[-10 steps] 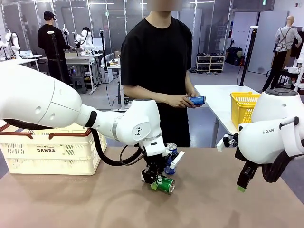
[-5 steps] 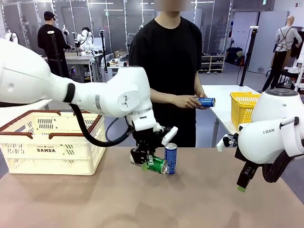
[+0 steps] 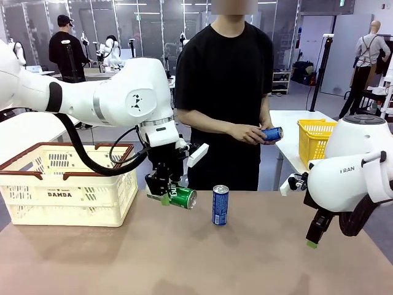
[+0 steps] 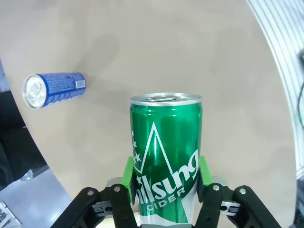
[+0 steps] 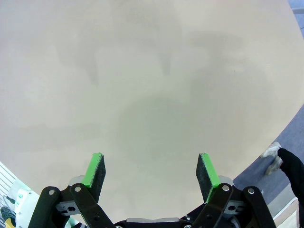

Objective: Place the drinks into the Shopping basket.
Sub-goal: Pick up one drink and place it into the Shopping basket.

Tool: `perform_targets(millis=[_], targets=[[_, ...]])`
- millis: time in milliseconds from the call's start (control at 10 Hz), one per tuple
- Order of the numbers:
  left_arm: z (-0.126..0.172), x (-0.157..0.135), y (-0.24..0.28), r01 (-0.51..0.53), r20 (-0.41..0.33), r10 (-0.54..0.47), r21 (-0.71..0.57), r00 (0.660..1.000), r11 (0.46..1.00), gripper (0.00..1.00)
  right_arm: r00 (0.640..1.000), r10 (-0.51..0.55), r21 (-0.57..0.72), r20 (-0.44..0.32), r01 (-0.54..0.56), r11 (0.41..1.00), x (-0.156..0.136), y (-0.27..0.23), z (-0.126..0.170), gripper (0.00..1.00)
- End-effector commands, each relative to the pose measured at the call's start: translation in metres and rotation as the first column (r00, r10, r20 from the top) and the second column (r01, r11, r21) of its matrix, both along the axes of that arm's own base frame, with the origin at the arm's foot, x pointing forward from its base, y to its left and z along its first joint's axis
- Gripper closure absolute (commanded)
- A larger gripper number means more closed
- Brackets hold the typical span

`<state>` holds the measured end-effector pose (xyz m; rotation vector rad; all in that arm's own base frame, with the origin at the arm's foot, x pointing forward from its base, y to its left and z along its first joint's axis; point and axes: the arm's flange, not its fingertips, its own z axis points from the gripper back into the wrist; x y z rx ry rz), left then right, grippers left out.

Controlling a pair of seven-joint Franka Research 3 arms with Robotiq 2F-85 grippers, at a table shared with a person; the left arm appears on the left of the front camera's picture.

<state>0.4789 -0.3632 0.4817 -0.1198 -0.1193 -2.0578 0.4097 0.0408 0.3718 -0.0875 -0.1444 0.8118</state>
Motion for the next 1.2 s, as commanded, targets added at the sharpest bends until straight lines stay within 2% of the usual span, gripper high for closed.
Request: perform_targets(millis=[0, 400, 500, 600, 800, 1000, 1100], targets=[[-0.002, 0.001, -0.004, 0.006, -0.003, -0.006, -0.006, 1.0, 1.0, 1.0, 1.0, -0.001, -0.003, -0.001, 0.001, 1.0, 0.0, 0.0, 0.001, 0.04], [-0.002, 0.001, -0.004, 0.006, -0.003, -0.006, -0.006, 1.0, 1.0, 1.0, 1.0, -0.001, -0.003, -0.001, 0.001, 1.0, 0.0, 0.0, 0.001, 0.04], [-0.008, 0.0, -0.004, 0.007, -0.011, -0.007, 0.004, 1.0, 1.0, 0.42, 1.0, -0.001, -0.003, -0.001, 0.001, 1.0, 0.0, 0.0, 0.001, 0.04], [0.002, 0.002, 0.009, -0.008, 0.004, 0.008, 0.03, 1.0, 1.0, 0.42, 1.0, -0.001, -0.003, -0.001, 0.001, 1.0, 0.0, 0.0, 0.001, 0.04], [0.024, 0.007, 0.037, -0.062, 0.017, 0.062, -0.004, 0.998, 0.998, 0.42, 1.0, -0.001, -0.003, -0.001, 0.001, 1.0, 0.0, 0.0, 0.001, 0.04], [0.057, 0.02, 0.082, -0.177, 0.077, 0.18, -0.054, 0.981, 0.983, 0.42, 1.0, -0.001, -0.003, -0.001, 0.001, 1.0, 0.0, 0.0, 0.001, 0.04], [0.07, 0.031, 0.112, -0.233, 0.078, 0.24, -0.094, 0.968, 0.968, 0.42, 1.0, -0.001, -0.003, -0.001, 0.001, 1.0, 0.0, 0.0, 0.001, 0.04]])
